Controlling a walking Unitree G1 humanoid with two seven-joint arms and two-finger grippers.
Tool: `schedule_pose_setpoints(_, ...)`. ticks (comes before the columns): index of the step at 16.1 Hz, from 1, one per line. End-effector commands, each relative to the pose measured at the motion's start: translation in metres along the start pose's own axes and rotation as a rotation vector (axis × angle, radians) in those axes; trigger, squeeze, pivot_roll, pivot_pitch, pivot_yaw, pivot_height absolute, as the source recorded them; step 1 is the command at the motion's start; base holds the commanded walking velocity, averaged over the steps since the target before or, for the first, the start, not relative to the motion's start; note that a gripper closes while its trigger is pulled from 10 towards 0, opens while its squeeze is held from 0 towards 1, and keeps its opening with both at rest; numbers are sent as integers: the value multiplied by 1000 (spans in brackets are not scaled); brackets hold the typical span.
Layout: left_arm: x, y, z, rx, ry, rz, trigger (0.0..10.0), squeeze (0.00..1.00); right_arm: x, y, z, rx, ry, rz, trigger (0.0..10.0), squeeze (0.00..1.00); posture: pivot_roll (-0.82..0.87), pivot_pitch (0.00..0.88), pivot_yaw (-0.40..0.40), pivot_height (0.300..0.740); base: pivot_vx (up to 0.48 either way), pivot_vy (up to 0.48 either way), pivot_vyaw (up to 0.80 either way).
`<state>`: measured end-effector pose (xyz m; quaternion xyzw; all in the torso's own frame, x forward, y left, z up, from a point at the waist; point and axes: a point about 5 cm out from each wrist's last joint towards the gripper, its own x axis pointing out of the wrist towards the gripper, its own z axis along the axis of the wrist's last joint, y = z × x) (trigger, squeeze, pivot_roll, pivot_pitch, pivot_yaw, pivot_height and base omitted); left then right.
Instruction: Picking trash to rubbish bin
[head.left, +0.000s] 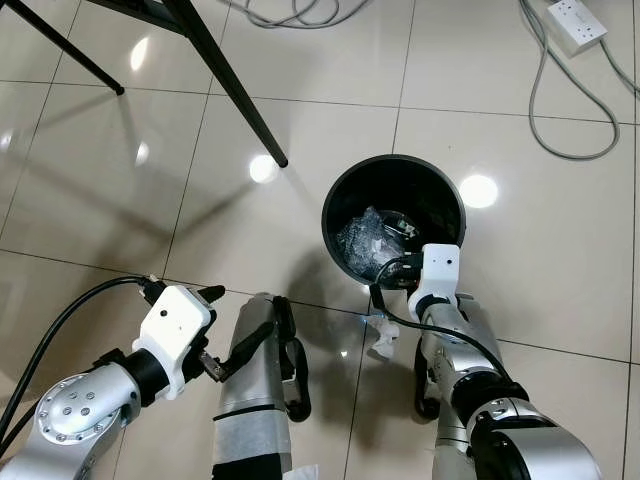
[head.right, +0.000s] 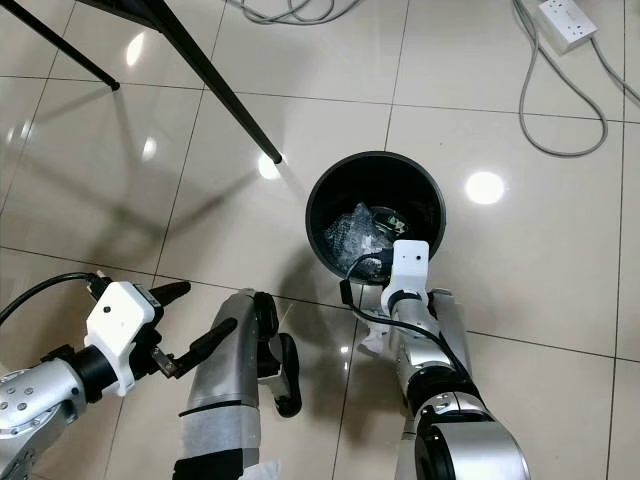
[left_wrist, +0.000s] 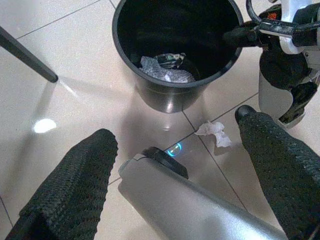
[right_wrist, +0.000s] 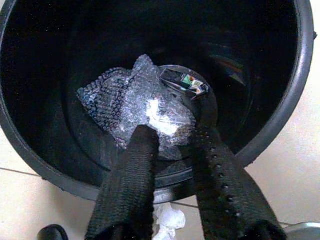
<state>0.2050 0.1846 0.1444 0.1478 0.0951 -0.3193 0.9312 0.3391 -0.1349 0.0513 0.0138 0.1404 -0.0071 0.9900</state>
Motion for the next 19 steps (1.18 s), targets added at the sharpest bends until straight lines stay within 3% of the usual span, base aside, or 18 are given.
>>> schedule_pose_setpoints(1, -2, -4, -7, -20, 26, -12, 10000, 0, -6, 1, -19, -7, 67, 1, 10000, 808, 246, 581, 202, 564, 0, 0, 0)
schedule_pose_setpoints(2, 0, -4, -7, -21, 21, -11, 10000, 0, -6, -1, -18, -6, 59, -2, 10000, 243, 242, 575, 199, 564, 0, 0, 0)
schedule_pose_setpoints(3, 1, -4, -7, -21, 17, -9, 10000, 0, -6, -2, -17, -13, 52, 1, 10000, 129, 239, 570, 196, 564, 0, 0, 0)
schedule_pose_setpoints(4, 2, -4, -7, -21, 15, -8, 10000, 0, -5, -4, -16, -14, 48, -2, 10000, 286, 234, 563, 191, 564, 0, 0, 0)
schedule_pose_setpoints(5, 4, -3, -7, -22, 9, -5, 10000, 0, -5, -6, -14, -4, 39, -3, 10000, 1000, 229, 556, 187, 564, 0, 0, 0)
schedule_pose_setpoints(10, 25, -5, -4, -28, -46, 3, 10000, 0, 0, -22, 1, -37, -6, -24, 10000, 1000, 174, 487, 151, 564, 0, 0, 0)
schedule_pose_setpoints(11, 30, -5, -3, -30, -59, 5, 10000, 0, 0, -27, 4, -42, -17, -33, 10000, 651, 163, 471, 144, 564, 0, 0, 0)
schedule_pose_setpoints(12, 34, -4, -2, -31, -72, 6, 10000, 0, 0, -32, 6, -44, -32, -38, 10000, 0, 152, 455, 136, 564, 0, 0, 0)
schedule_pose_setpoints(16, 49, -2, -2, -28, -109, 14, 10000, 0, -1, -47, 11, -50, -69, -76, 10000, 0, 117, 396, 127, 564, 0, 0, 0)
schedule_pose_setpoints(19, 54, -2, -1, -21, -122, 10, 10000, 0, -2, -50, 14, -47, -90, -88, 10000, 0, 112, 372, 132, 582, 0, 0, 0)
